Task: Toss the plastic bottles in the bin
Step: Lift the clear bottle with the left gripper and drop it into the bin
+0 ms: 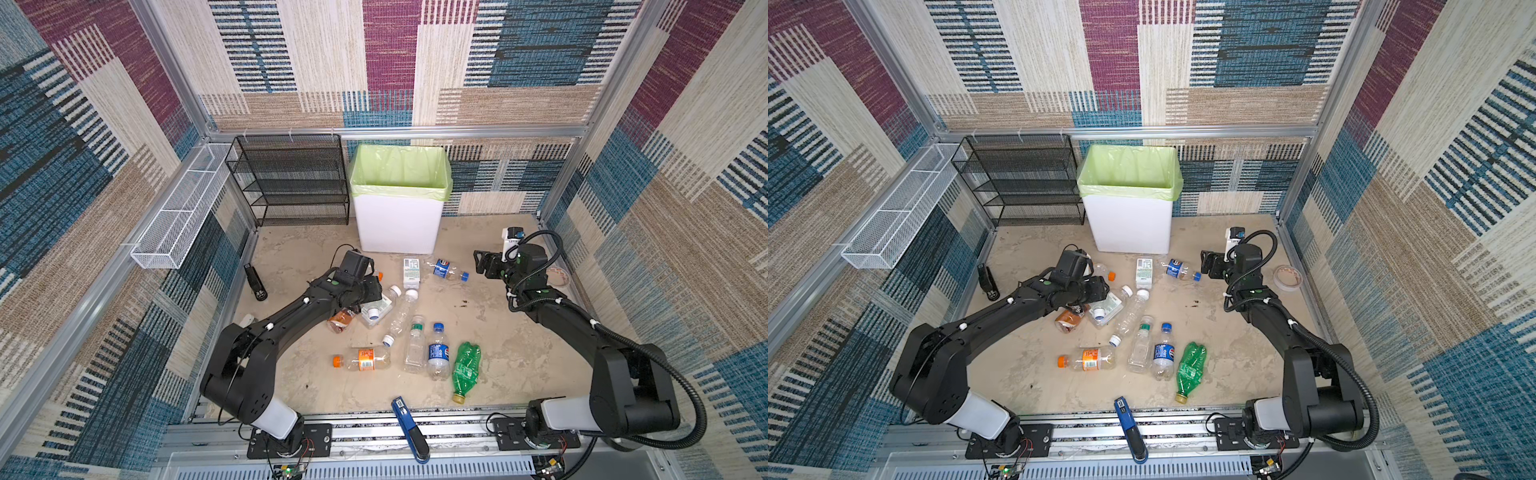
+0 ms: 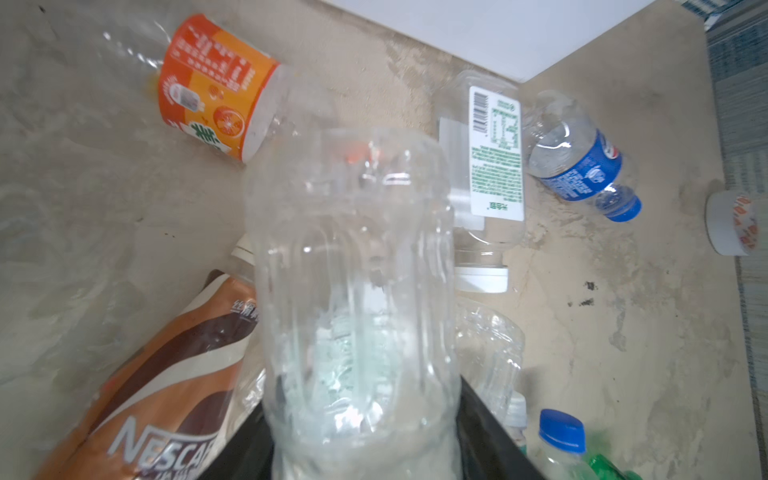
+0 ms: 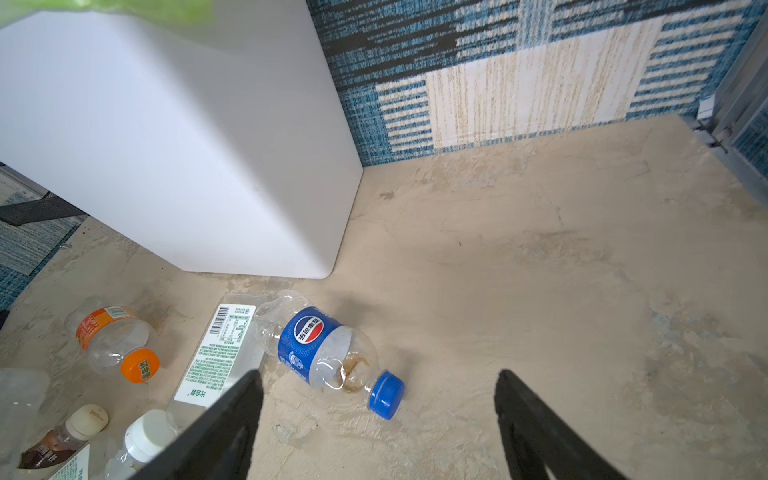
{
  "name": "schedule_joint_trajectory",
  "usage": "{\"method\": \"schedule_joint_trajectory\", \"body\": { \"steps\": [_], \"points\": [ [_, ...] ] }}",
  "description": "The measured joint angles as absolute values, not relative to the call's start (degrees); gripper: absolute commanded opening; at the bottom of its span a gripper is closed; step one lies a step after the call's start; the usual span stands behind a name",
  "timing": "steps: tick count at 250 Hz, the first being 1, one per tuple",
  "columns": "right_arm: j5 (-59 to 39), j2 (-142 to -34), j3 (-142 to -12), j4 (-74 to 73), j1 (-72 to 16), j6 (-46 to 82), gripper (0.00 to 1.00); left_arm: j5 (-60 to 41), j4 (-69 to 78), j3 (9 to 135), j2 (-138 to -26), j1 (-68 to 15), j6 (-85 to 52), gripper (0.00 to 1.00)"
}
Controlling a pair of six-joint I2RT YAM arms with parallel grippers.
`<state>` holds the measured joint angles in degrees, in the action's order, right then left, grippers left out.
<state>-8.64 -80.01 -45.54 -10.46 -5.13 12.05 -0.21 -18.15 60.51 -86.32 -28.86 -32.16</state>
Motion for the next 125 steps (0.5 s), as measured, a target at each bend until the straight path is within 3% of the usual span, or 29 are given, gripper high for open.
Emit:
{"method": "schedule_joint_trajectory", "body": {
  "steps": [65,125],
  "points": [
    [-12.8,-84.4,-45.2,-11.2,-5.1,13.7,0.84,4.9,-6.6,49.6,-64.5,-28.9,-21.5,0.57],
    [-14.9,-83.9,-43.4,-12.6,-5.1,14.3,0.83,5.9,17.3,39.5,-48.1,-28.8,-5.6,0.57]
  ]
}}
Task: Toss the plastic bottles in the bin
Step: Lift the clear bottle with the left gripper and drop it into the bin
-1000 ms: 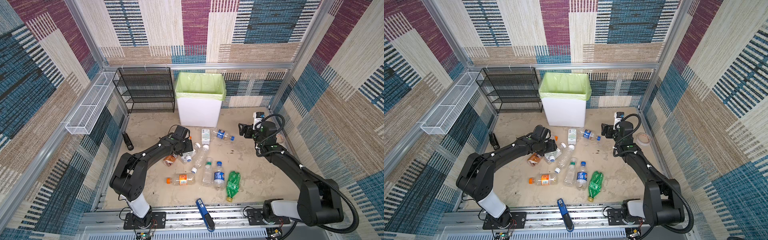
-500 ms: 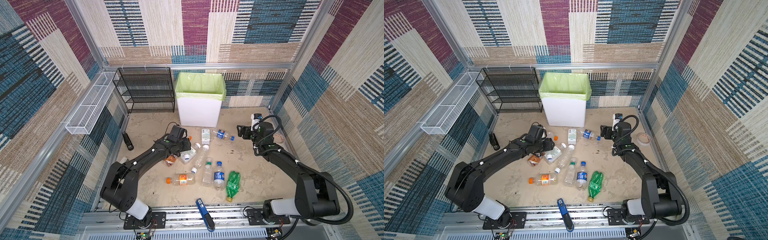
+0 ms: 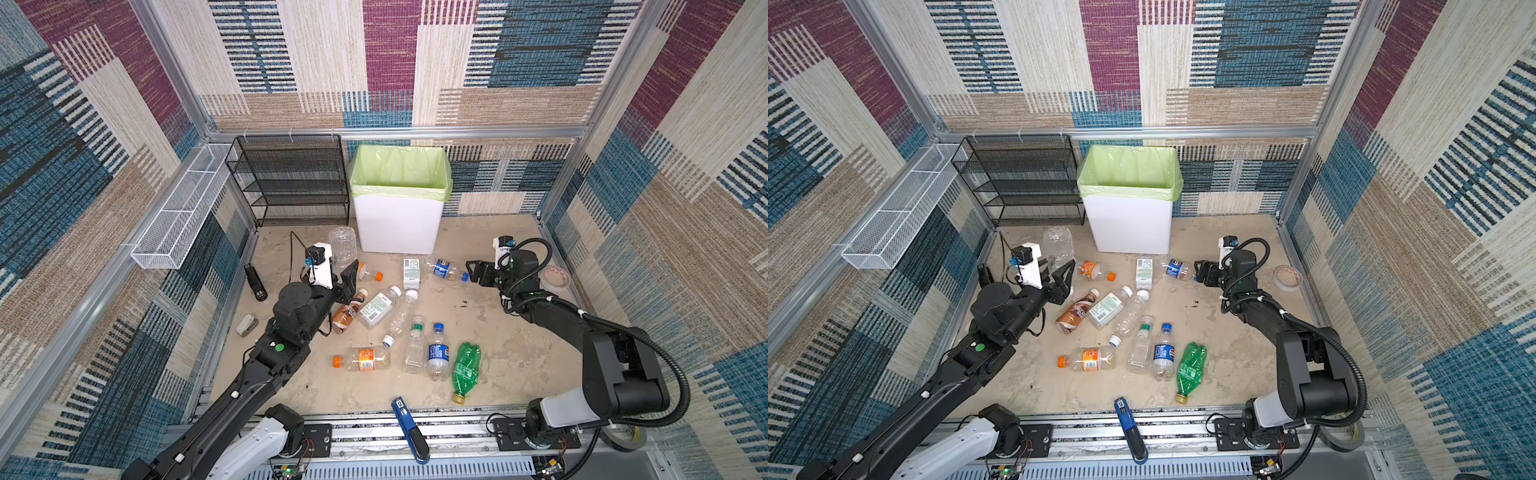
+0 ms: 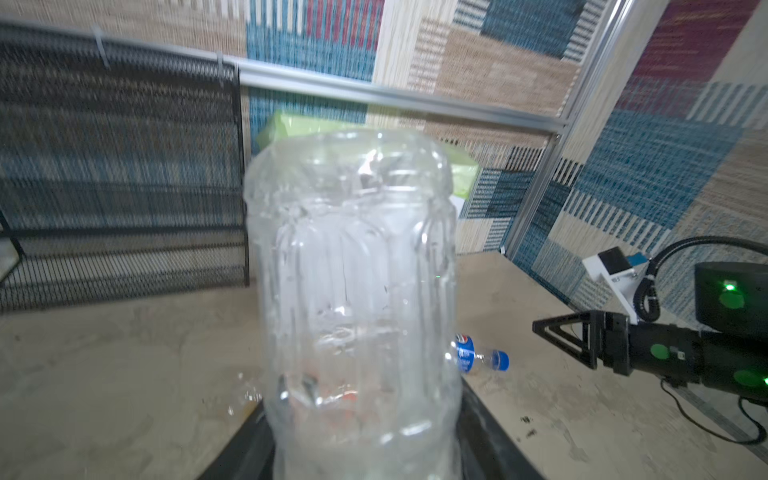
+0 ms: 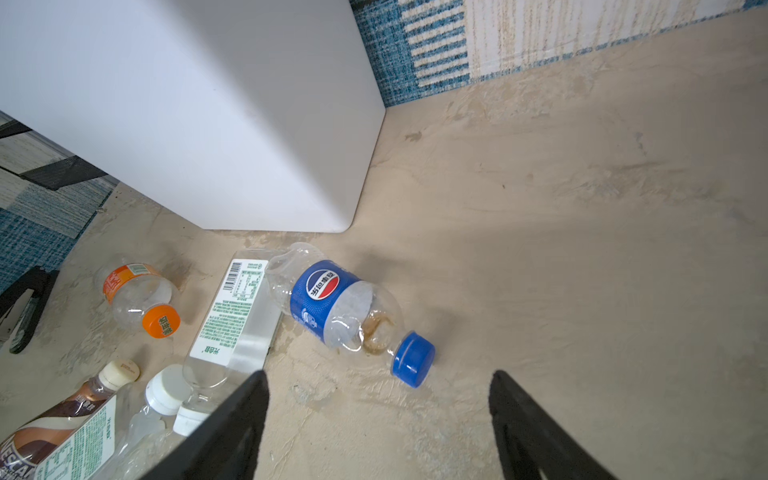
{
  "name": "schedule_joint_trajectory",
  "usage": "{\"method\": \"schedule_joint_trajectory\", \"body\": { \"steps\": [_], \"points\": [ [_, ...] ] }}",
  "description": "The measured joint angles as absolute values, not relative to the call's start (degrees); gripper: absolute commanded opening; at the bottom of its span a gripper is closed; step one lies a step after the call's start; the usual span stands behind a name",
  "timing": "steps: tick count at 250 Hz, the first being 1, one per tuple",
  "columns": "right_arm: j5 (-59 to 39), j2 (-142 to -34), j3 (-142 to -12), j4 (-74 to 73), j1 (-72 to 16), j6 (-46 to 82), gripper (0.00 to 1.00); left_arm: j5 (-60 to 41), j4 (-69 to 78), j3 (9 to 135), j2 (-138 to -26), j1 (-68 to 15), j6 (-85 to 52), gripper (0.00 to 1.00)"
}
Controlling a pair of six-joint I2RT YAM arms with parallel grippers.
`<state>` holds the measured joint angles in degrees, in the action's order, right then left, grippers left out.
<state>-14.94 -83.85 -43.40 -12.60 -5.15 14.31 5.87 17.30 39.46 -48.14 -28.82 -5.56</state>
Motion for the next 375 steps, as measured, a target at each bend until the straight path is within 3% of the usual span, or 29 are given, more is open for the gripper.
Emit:
{"method": "schedule_joint_trajectory", "body": {
  "steps": [46,85,126,156,168,181,192,228,268,298,375],
  "points": [
    [-15.0,-79.9,-40.8,-15.6,-5.2,14.5,0.83,0.5,34.0,38.8,-47.6,-28.9,1.5,0.56],
    [-15.0,-77.6,-37.8,-18.7,-5.3,15.8,0.83,-3.6,41.0,50.3,-58.2,-28.9,2.3,0.56],
    [-14.5,-77.6,-37.4,-20.3,-7.0,16.5,0.83,-5.5,28.4,86.2,-84.3,-26.8,-1.4,0.57],
    [-14.5,-77.8,-38.7,-19.7,-9.9,15.6,0.85,-11.7,5.3,121.8,-112.8,-22.5,-8.7,0.75],
    [-14.5,-77.6,-38.7,-19.5,-11.3,14.6,0.86,-13.8,-5.0,137.4,-125.9,-21.1,-11.6,0.87],
    [-14.5,-77.3,-38.4,-18.7,-12.4,13.5,0.87,-15.9,-15.8,148.8,-137.3,-19.9,-14.4,0.90],
    [-14.6,-76.7,-37.7,-18.0,-12.8,12.8,0.87,-16.0,-11.8,153.7,-143.3,-19.2,-11.5,0.92],
    [-13.6,-75.4,-36.3,-16.1,-12.8,11.8,0.88,-18.2,-10.2,130.5,-125.2,-18.7,-16.7,0.94],
    [-13.3,-76.7,-37.3,-15.4,-13.1,10.7,0.88,-17.1,-9.5,126.2,-107.2,-18.3,-17.8,0.95],
    [-12.9,-78.8,-39.3,-15.4,-13.1,10.4,0.88,-18.1,-2.3,124.7,-102.2,-18.5,-17.3,0.94],
    [-10.3,-85.1,-45.6,-9.8,-13.1,6.4,0.87,-15.3,-5.7,104.7,-90.7,-18.7,-13.8,0.93]
  ]
}}
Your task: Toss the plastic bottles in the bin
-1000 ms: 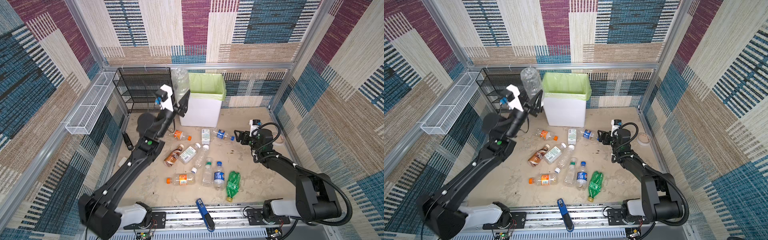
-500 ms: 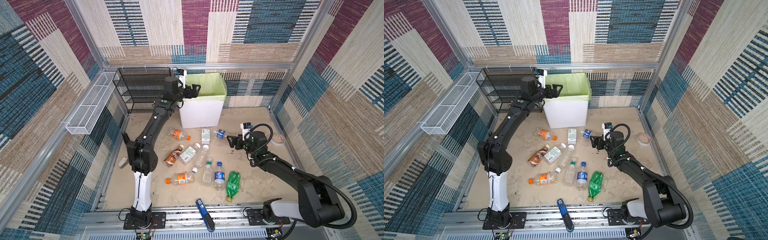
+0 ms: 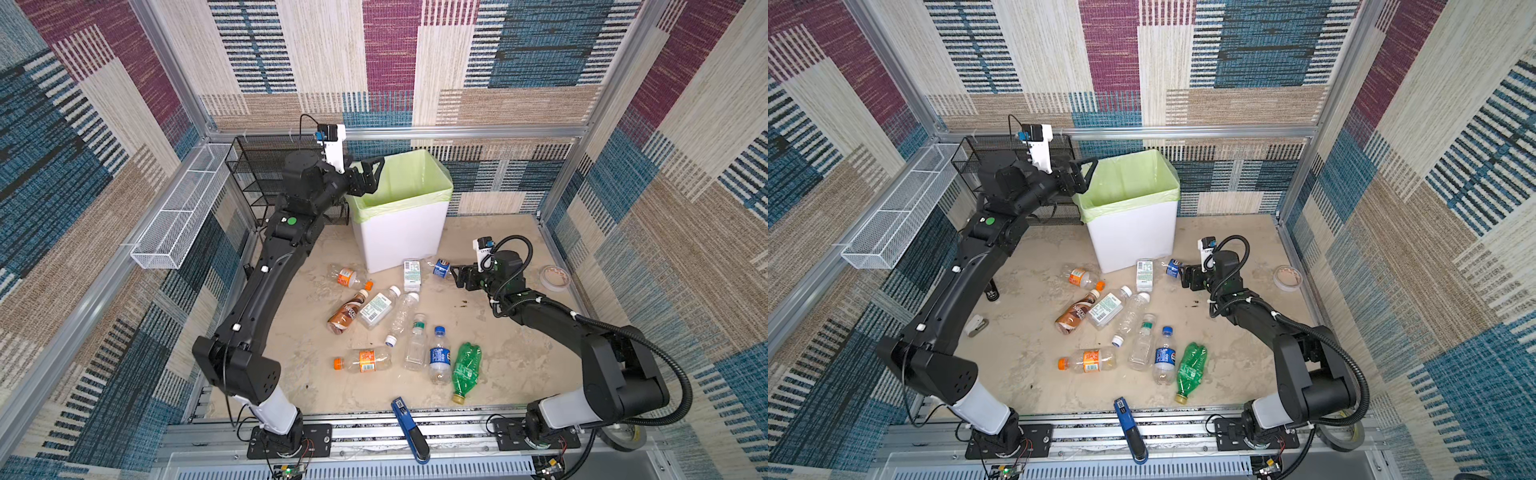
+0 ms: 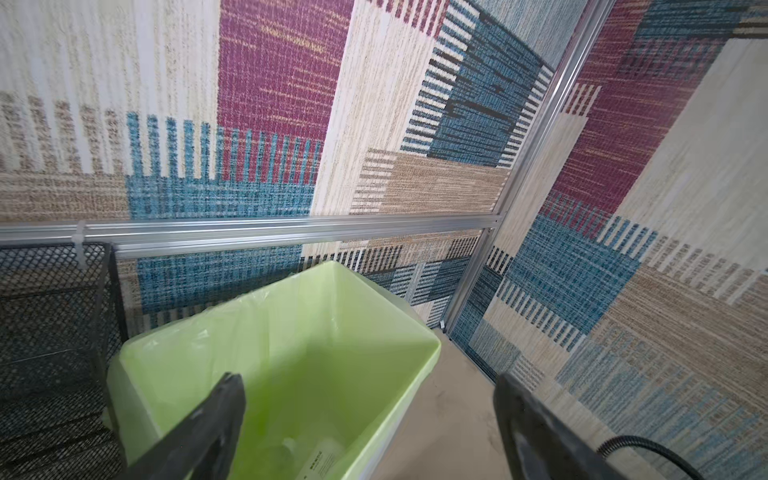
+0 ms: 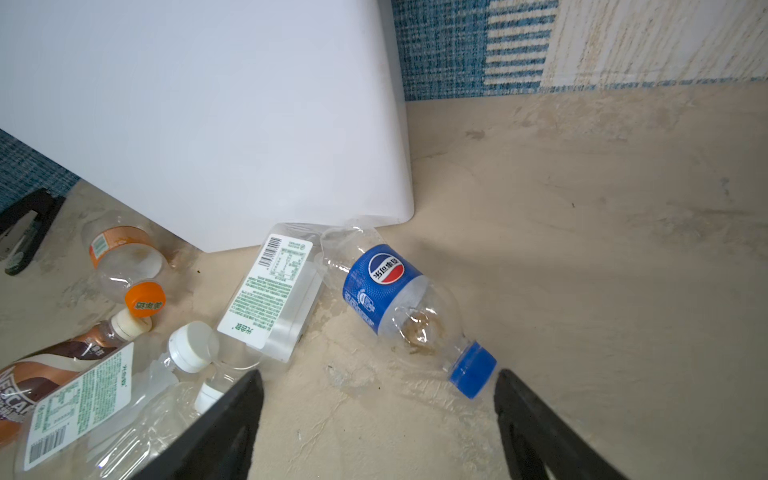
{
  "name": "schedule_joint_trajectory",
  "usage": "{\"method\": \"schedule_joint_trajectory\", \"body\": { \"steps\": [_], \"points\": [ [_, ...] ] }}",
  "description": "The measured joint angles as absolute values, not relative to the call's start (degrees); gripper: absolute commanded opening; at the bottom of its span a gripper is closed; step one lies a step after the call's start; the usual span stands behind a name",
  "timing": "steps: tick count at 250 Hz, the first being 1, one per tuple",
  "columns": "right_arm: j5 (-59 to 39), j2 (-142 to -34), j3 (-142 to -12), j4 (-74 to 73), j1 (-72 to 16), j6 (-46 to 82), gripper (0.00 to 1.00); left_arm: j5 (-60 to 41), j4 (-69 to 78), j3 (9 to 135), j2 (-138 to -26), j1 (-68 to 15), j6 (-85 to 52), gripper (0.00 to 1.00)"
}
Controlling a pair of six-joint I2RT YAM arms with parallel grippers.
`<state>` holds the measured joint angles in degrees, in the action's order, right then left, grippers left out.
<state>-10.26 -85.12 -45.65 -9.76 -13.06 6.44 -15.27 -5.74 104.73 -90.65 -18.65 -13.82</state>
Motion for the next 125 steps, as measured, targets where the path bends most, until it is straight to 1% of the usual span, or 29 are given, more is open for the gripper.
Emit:
{"method": "schedule_joint_trajectory", "body": {
  "steps": [16,45,93,125],
  "points": [
    [-9.9,-86.2,-46.7,-8.5,-13.1,5.1,0.87,-15.0,-3.6,100.1,-86.4,-18.7,-13.3,0.92],
    [-9.9,-86.7,-47.4,-7.5,-13.1,3.8,0.87,-13.5,-2.5,92.5,-82.3,-18.5,-13.2,0.91],
    [-8.8,-90.1,-51.7,-7.5,-13.0,4.3,0.86,-11.2,-4.1,80.0,-79.0,-18.5,-14.6,0.87],
    [-8.3,-93.1,-56.0,-7.8,-12.8,6.5,0.86,-10.4,-4.0,72.1,-78.2,-18.5,-17.8,0.82]
  ]
}}
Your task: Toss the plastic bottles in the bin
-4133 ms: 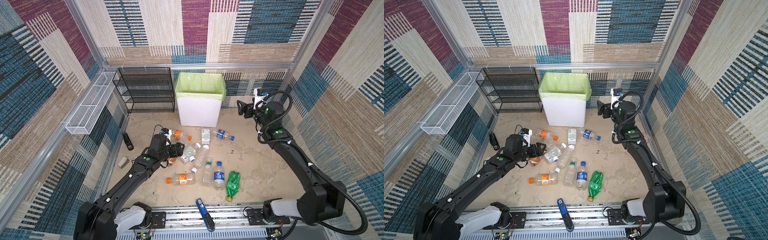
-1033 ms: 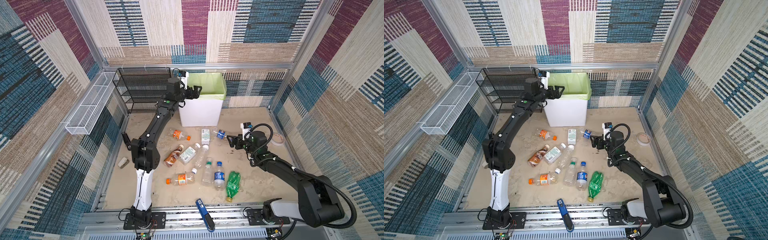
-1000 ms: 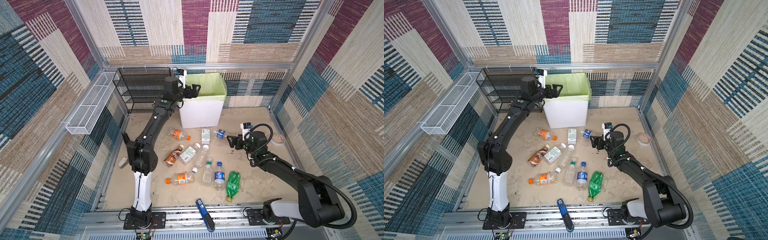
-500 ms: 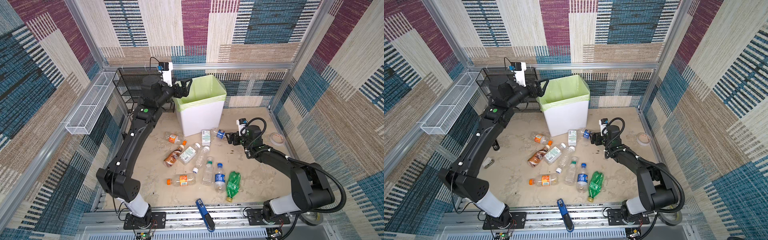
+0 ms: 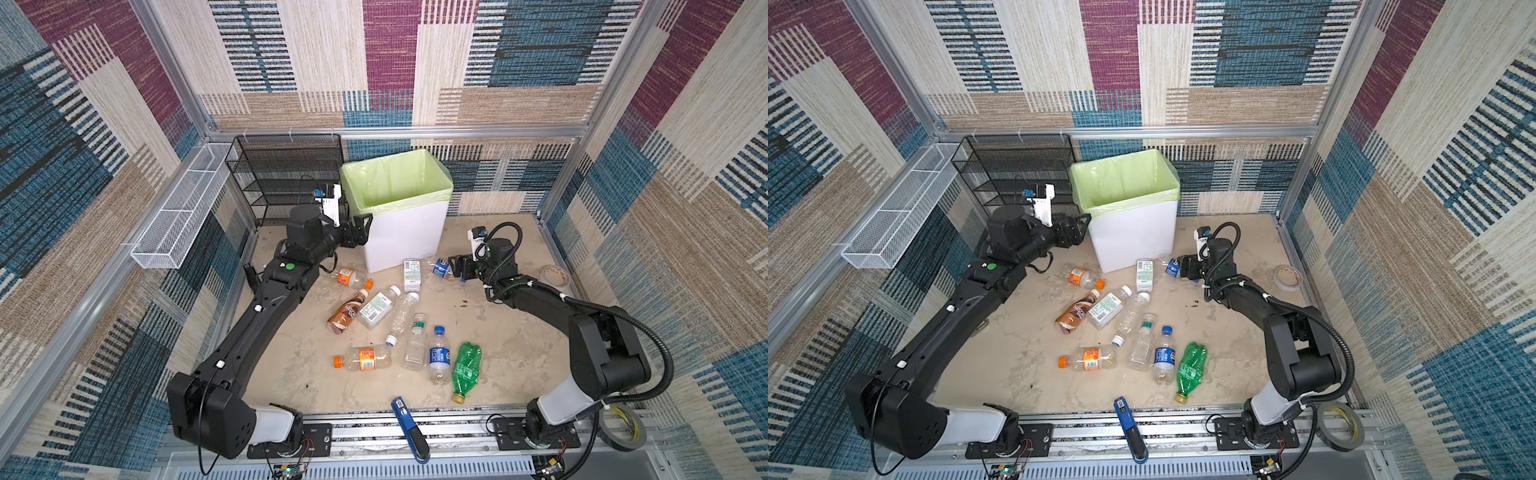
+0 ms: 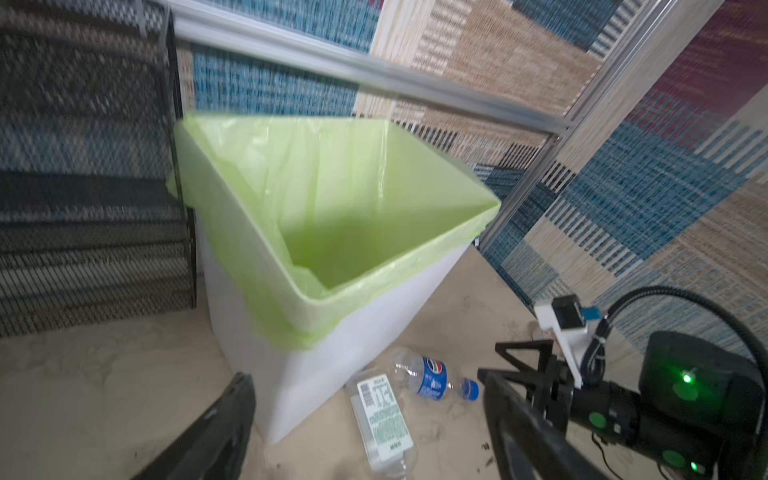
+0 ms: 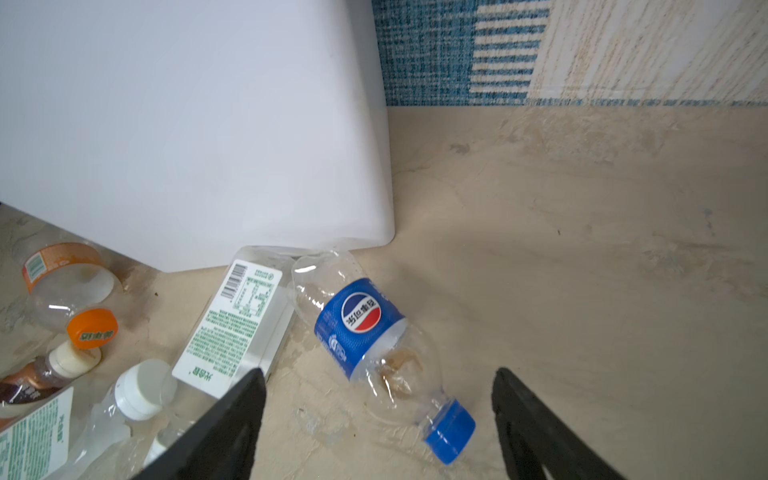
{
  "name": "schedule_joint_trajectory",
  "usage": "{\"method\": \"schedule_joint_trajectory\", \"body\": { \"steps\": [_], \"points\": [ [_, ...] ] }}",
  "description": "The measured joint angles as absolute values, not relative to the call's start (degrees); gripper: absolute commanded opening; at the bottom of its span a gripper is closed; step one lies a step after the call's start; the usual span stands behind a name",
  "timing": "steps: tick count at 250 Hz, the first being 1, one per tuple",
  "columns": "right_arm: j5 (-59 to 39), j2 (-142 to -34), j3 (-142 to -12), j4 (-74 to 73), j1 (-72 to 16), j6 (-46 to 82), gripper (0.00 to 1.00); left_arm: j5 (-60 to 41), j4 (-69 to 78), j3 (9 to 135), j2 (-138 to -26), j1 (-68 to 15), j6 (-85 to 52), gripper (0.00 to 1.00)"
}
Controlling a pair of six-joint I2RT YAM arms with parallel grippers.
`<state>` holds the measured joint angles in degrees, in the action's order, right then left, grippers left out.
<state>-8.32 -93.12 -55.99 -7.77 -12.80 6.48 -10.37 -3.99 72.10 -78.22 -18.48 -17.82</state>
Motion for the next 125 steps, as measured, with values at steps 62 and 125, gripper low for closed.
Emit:
{"method": "schedule_joint_trajectory", "body": {
  "steps": [62,125],
  "points": [
    [-6.9,-101.8,-68.2,-7.2,-9.8,9.8,0.86,-8.9,-4.1,65.0,-81.0,-18.2,-22.7,0.78],
    [-7.7,-111.2,-81.2,-3.9,-9.6,9.4,0.85,-7.9,-3.2,66.4,-90.1,-17.3,-24.4,0.77]
  ]
}}
